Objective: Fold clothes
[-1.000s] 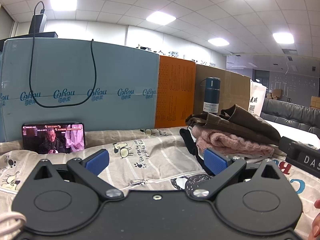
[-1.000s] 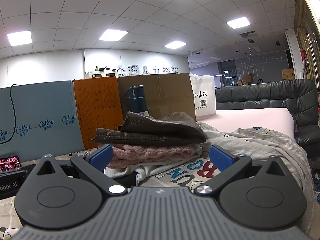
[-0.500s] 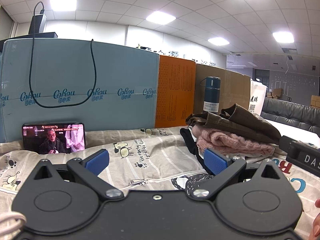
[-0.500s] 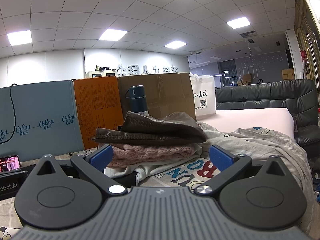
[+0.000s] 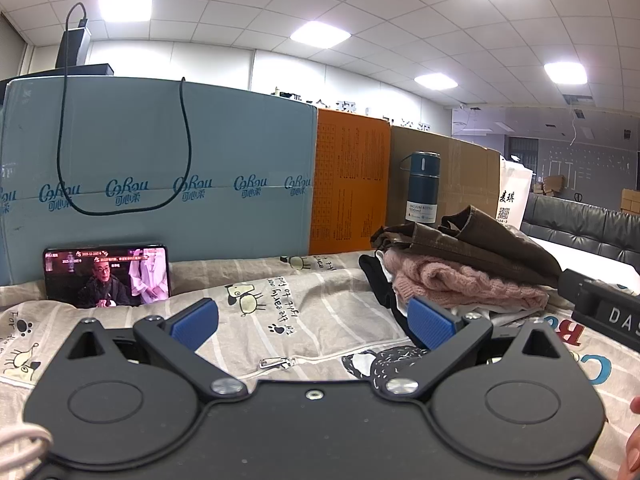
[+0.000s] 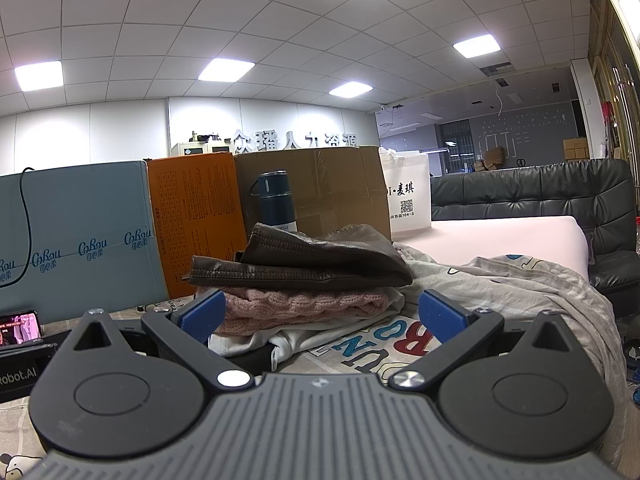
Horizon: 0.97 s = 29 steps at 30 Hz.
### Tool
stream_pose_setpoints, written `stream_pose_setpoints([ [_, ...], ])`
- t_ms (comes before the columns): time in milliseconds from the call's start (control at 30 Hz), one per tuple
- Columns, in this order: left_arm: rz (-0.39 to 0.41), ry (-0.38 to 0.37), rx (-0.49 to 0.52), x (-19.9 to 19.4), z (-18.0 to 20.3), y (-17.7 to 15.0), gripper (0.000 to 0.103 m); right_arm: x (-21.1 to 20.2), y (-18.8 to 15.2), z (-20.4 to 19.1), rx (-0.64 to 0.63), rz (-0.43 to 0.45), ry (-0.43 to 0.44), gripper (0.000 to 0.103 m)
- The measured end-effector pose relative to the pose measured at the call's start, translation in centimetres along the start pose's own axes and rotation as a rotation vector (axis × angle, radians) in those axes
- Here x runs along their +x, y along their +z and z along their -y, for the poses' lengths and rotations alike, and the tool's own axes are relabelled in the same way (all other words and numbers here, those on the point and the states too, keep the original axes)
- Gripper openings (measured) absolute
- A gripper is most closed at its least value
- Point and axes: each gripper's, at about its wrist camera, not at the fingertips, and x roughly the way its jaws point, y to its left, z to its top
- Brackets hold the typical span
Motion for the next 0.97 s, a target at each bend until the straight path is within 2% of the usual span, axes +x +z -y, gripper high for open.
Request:
stream_pose_setpoints([
  [967,-0.002,0.004,0.010,0.08,0.15,-0.01,0.103,-0.27,0.00,0.16,0.003,0.002,-0.006,0.103],
])
